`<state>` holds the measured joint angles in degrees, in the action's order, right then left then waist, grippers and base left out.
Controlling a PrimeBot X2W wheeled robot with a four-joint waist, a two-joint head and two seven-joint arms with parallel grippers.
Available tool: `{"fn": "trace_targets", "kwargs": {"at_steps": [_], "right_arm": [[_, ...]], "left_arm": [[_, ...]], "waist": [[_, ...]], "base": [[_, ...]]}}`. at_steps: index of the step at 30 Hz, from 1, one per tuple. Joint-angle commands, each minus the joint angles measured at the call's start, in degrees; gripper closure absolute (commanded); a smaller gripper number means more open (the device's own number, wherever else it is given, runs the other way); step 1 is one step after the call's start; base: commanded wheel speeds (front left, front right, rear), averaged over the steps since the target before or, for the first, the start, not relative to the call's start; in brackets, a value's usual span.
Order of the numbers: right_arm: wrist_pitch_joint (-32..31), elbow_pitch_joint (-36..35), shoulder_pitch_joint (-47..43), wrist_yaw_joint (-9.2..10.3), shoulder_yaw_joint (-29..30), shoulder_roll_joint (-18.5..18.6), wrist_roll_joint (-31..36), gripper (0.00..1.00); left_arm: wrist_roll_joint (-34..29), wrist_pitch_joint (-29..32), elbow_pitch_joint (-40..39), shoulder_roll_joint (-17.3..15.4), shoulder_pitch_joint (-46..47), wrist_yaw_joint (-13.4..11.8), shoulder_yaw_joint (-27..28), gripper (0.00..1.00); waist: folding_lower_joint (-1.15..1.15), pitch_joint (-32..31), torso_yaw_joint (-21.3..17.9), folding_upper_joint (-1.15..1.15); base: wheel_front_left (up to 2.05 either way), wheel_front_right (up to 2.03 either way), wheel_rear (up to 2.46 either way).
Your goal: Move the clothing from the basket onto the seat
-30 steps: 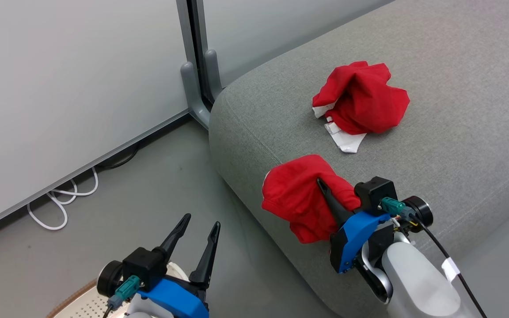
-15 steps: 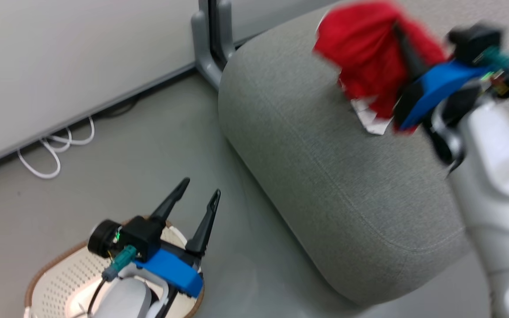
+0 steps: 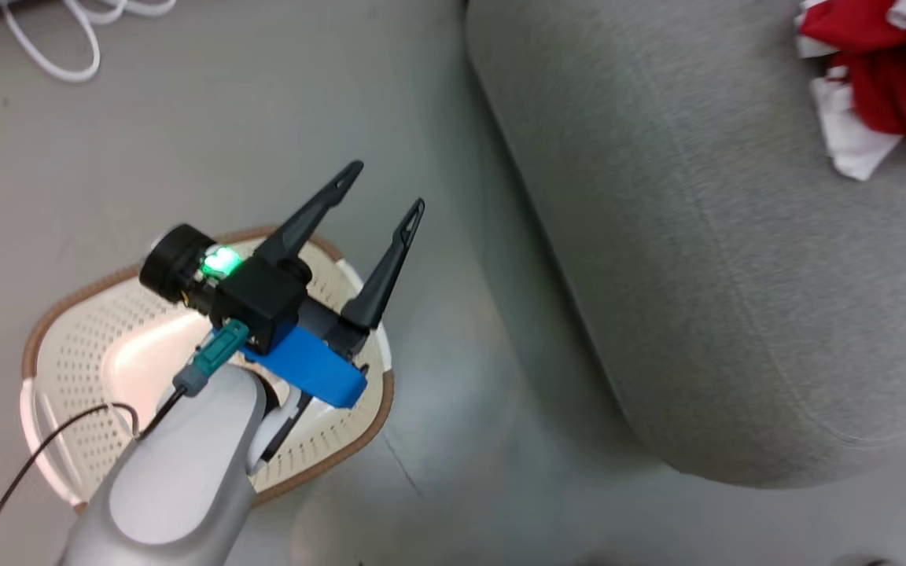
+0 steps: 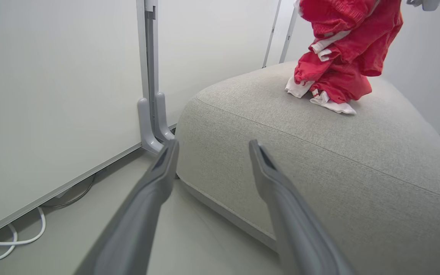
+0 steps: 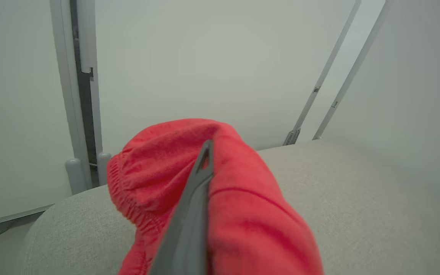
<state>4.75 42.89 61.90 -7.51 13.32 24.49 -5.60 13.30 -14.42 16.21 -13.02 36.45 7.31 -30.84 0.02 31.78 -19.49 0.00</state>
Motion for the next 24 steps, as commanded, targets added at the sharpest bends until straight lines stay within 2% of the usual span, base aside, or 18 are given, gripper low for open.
{"fn": "trace_targets", "kwargs": {"at_steps": [1, 8, 16, 18, 19, 24], "right_arm": [[0.90, 0.87, -1.20, 0.05, 0.63, 0.05, 0.44, 1.00], [5.49, 7.21, -3.55, 0.05, 3.88, -1.90, 3.59, 1.00], [7.63, 11.57, -1.81, 0.05, 4.34, -3.22, 6.77, 0.98], [7.92, 12.41, -1.18, 0.05, 4.50, -3.19, 7.23, 0.58], [8.10, 12.83, -1.15, 0.05, 4.71, -3.41, 7.29, 0.00], [8.83, 14.16, -0.54, 0.05, 4.31, -3.91, 8.38, 0.00]], "left_arm": [[-0.40, -0.07, -0.41, -0.49, 1.19, 0.21, -0.13, 0.00], [-0.80, -0.33, -0.81, -1.33, 3.48, 0.21, -1.16, 0.00], [-0.41, -0.56, 0.38, -1.28, 3.14, 0.11, -1.62, 0.00], [-0.25, -0.64, 0.61, -1.06, 2.77, 0.05, -1.63, 0.00], [-0.03, -0.68, 0.78, -0.96, 2.56, -0.01, -1.51, 0.00], [0.68, -0.76, 1.44, -0.78, 1.84, -0.19, -0.98, 0.00]], "waist": [[-0.02, 5.61, 4.09, 0.00], [-0.02, 7.97, 4.73, 0.00], [-0.02, 6.65, 4.32, 0.00], [-0.02, 6.32, 4.37, 0.00], [-0.02, 6.15, 4.34, 0.00], [-0.02, 5.04, 4.36, 0.00]], "base": [[0.00, 0.00, 0.00], [0.00, 0.00, 0.00], [0.00, 0.00, 0.00], [0.00, 0.00, 0.00], [0.00, 0.00, 0.00], [0.00, 0.00, 0.00]]}}
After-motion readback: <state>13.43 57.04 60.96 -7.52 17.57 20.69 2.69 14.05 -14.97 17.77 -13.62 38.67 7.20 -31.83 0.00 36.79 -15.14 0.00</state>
